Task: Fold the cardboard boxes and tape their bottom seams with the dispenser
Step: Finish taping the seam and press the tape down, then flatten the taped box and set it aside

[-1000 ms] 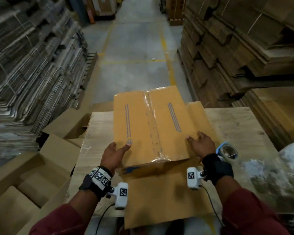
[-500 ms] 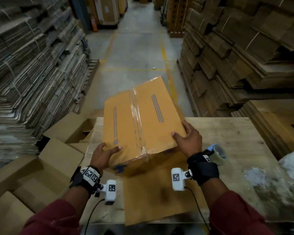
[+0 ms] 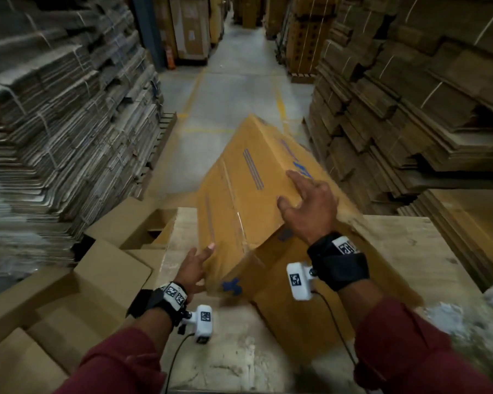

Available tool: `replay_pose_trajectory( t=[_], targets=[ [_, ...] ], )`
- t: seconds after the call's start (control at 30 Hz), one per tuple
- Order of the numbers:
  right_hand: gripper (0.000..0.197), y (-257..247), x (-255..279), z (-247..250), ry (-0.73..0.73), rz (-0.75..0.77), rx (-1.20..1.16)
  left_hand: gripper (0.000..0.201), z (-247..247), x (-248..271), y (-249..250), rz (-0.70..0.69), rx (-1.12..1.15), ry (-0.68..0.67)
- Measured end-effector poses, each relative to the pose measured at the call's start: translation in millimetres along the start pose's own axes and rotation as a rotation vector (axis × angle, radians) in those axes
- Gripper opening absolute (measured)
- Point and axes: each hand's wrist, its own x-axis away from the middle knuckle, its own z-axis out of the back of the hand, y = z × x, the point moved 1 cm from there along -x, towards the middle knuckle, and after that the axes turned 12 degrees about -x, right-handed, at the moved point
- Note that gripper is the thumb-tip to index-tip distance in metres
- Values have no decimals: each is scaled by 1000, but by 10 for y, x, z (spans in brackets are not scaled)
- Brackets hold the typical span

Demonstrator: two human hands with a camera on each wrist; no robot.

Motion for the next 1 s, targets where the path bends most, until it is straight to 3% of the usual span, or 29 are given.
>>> replay_pose_trajectory(
  t=[0.1, 0.17, 0.27, 0.37, 0.47, 0.57, 0.67, 0.73, 0.83, 0.93, 1.0],
  targets=[
    [58, -368, -17, -229, -188, 186, 115, 106, 48, 147, 222, -132, -42, 128],
    [56, -514, 200, -492, -296, 368, 217, 103, 234, 284, 485, -399, -57, 240],
    [48, -641, 553, -877, -327, 592, 265, 83, 575, 566, 945, -763, -90, 370],
    [46, -837, 744, -1078, -373, 692, 294, 80, 742, 739, 1162, -915, -316, 371],
    [42, -1026, 791, -1094, -533, 714, 257, 108, 724, 710, 1087, -843, -503, 253],
    [24, -1109, 720, -962, -660, 736, 7, 117, 748, 649, 862, -823, -607, 341],
    [27, -1089, 501, -633, -422, 718, -112, 113, 852, 654, 587, -829, -670, 488],
    [38, -1043, 298, -400, -307, 597, 68, 117, 935, 665, 399, -761, -691, 516],
    [63, -991, 191, -251, -389, 323, 322, 125, 1002, 657, 154, -640, -662, 456],
    [90, -930, 401, -402, -518, 126, 317, 123, 839, 658, -52, -586, -653, 373],
    [107, -791, 548, -546, -513, 2, 229, 112, 652, 644, -194, -571, -624, 341]
  ],
)
